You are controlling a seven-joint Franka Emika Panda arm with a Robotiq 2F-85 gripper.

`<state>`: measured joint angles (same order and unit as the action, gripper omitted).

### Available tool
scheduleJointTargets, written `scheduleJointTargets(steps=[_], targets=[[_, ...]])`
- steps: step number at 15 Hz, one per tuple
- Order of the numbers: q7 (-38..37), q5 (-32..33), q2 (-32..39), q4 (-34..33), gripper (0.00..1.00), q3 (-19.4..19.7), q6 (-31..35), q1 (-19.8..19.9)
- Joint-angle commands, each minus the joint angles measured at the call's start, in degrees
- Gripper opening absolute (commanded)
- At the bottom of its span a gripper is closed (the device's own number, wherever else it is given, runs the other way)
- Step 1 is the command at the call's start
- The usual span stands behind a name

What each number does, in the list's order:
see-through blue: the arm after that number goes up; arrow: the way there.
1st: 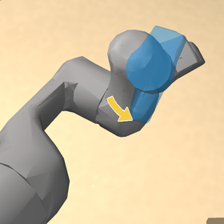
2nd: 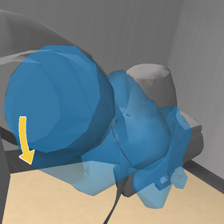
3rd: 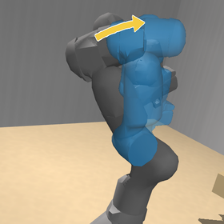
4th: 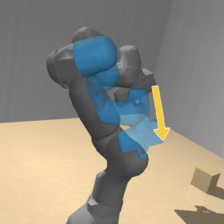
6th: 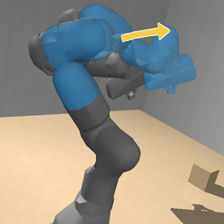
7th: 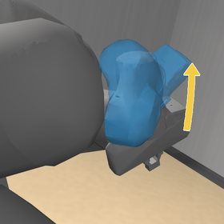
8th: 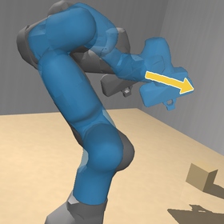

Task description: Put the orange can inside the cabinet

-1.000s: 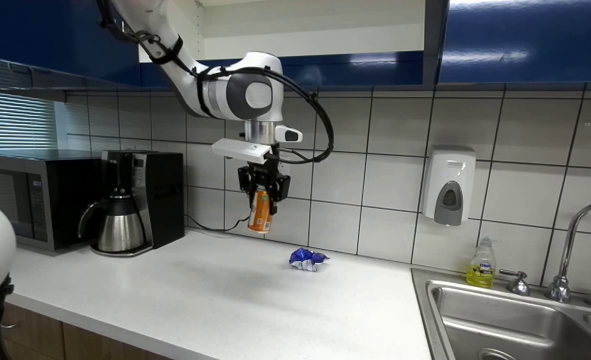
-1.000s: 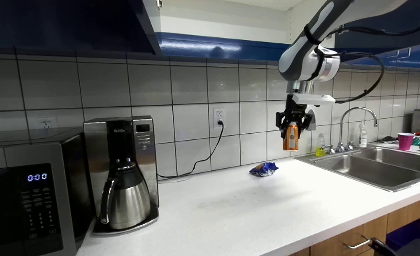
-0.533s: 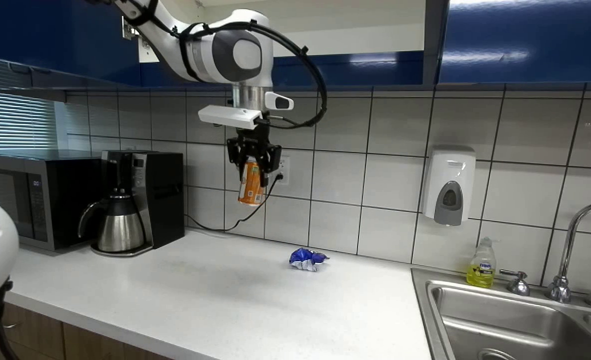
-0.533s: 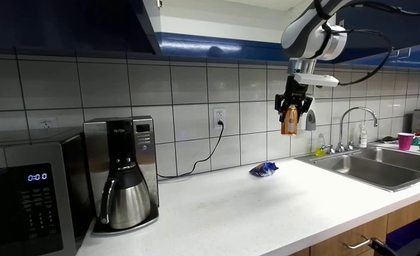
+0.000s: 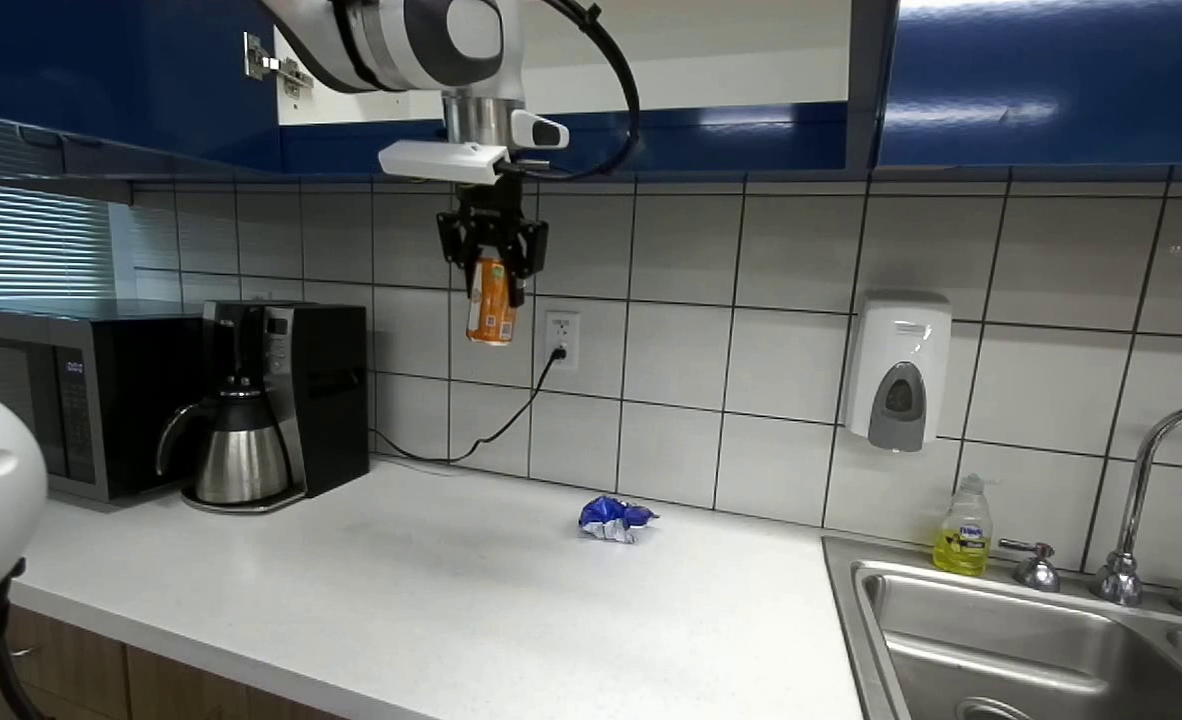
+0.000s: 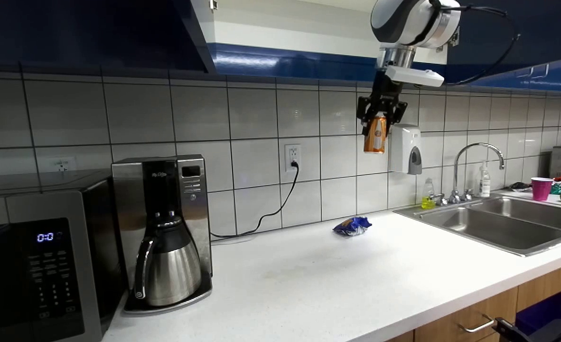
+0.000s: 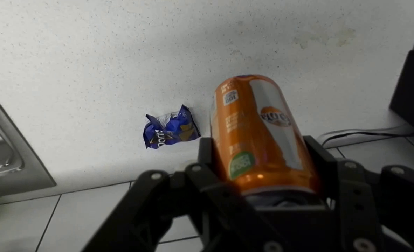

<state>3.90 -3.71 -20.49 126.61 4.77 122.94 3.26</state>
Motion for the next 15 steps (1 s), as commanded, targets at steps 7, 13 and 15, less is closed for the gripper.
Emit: scheduleJointTargets(steps=[7, 13, 15], targets=[[-4.34, 0.78, 1.67, -14.23, 0.39, -2.16, -8.63, -0.54], [-7.34, 0.92, 4.86, -22.26, 0.39, -3.41, -12.16, -0.74], [-8.08, 0.99, 6.13, -24.93, 0.39, -3.74, -13.63, -0.90]])
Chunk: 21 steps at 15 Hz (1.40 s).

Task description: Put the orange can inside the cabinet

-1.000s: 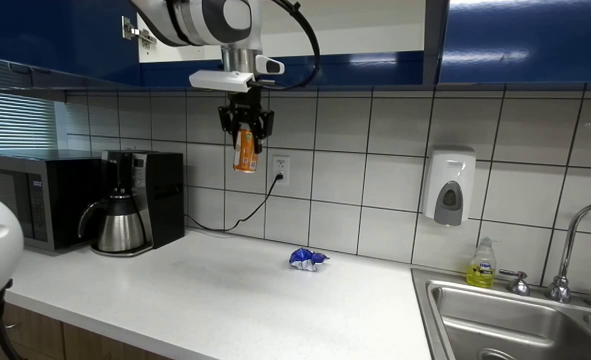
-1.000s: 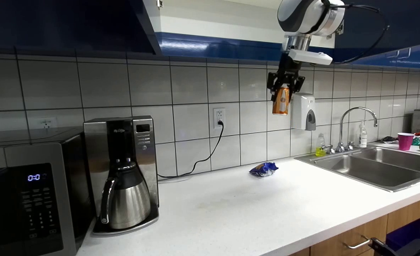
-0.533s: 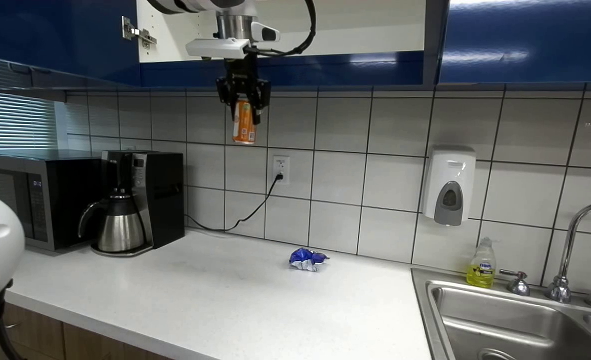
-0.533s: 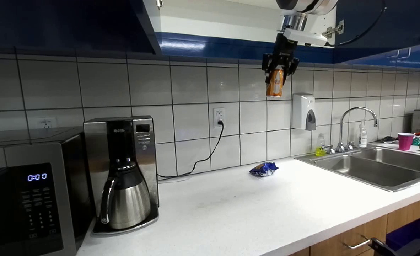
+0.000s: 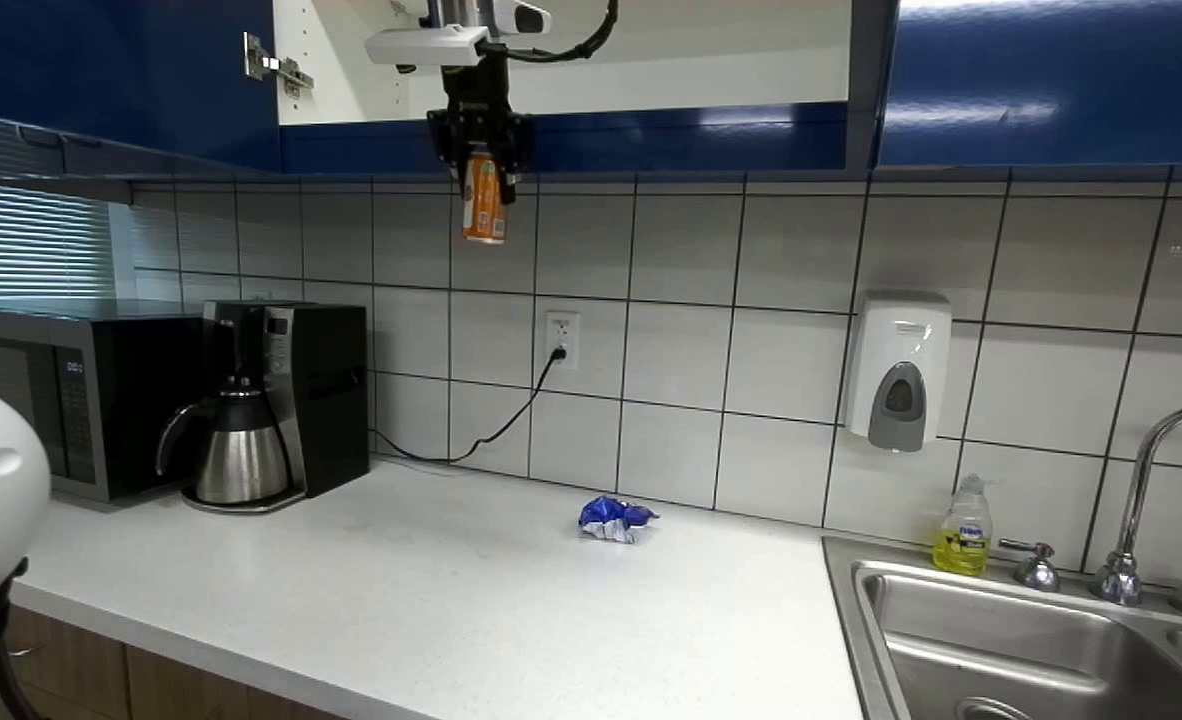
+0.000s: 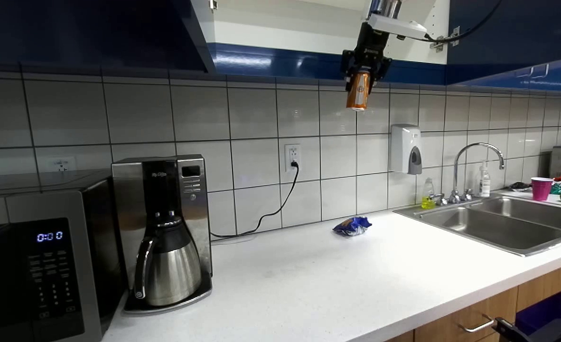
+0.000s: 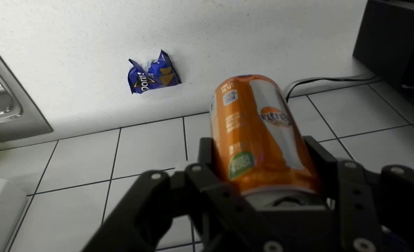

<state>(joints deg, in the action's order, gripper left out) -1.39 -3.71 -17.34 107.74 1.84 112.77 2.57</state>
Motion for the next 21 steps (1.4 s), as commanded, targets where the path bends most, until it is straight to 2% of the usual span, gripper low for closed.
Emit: scheduleJointTargets(steps=[1, 21], targets=[[-3.08, 0.87, 3.55, -7.34, 0.39, -0.89, -4.21, -0.36], [-7.96, 2.43, 9.72, -26.63, 0.39, -2.09, -16.45, -1.34]])
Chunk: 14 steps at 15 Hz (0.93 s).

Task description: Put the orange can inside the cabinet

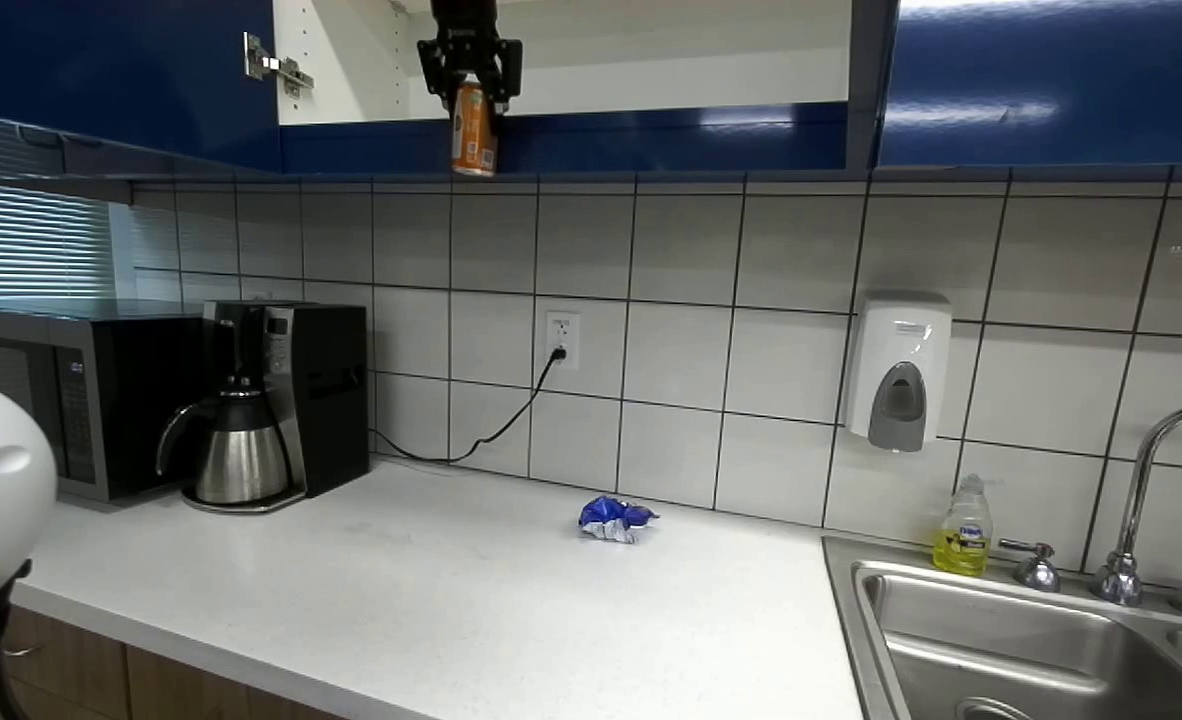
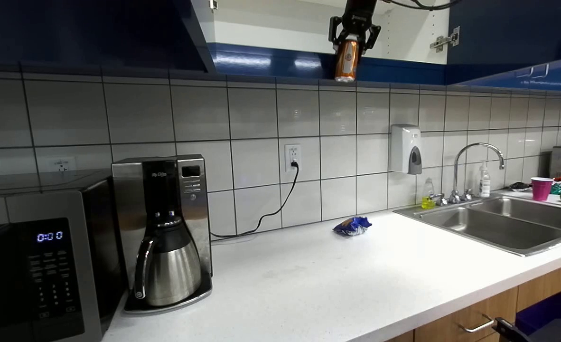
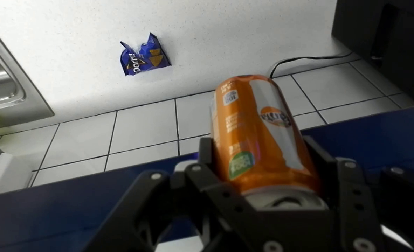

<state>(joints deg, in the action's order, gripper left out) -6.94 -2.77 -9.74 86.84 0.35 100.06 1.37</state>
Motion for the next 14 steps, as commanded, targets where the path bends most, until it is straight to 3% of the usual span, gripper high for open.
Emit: scheduleJointTargets(steps=[1, 14], targets=[[-2.48, 1.54, 2.46, -6.82, 0.39, -0.58, -4.46, -0.15], [-6.47, 2.52, 8.46, -21.11, 0.39, -1.20, -11.43, -0.34]])
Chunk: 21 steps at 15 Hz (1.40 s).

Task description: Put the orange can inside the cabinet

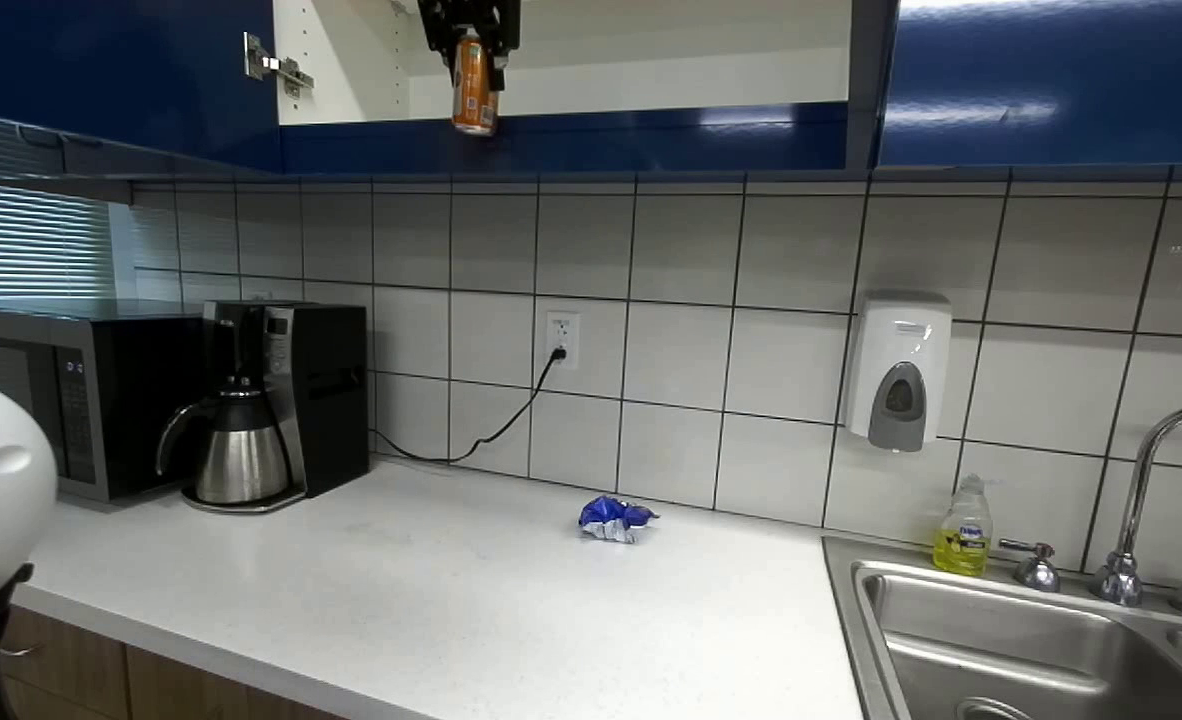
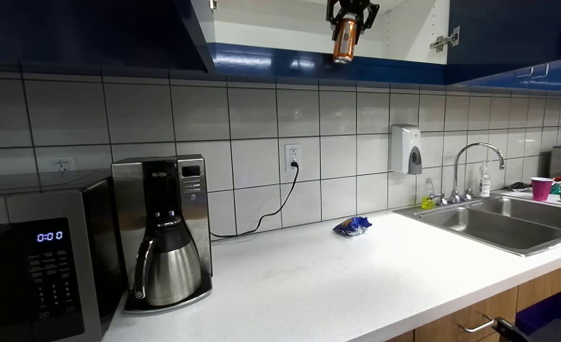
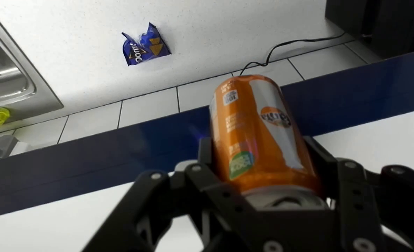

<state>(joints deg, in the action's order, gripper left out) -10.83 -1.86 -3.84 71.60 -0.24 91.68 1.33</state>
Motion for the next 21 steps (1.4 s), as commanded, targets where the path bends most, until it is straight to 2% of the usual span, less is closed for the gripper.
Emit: scheduleJointTargets(steps=[1, 10, 21], targets=[[-2.87, 1.66, 3.02, -6.86, 0.39, -0.66, -3.62, -0.37], [-5.18, 3.28, 6.29, -14.11, 0.39, -0.81, -7.59, -1.46], [-6.78, 3.57, 11.69, -21.91, 0.39, -0.54, -8.72, -2.01]])
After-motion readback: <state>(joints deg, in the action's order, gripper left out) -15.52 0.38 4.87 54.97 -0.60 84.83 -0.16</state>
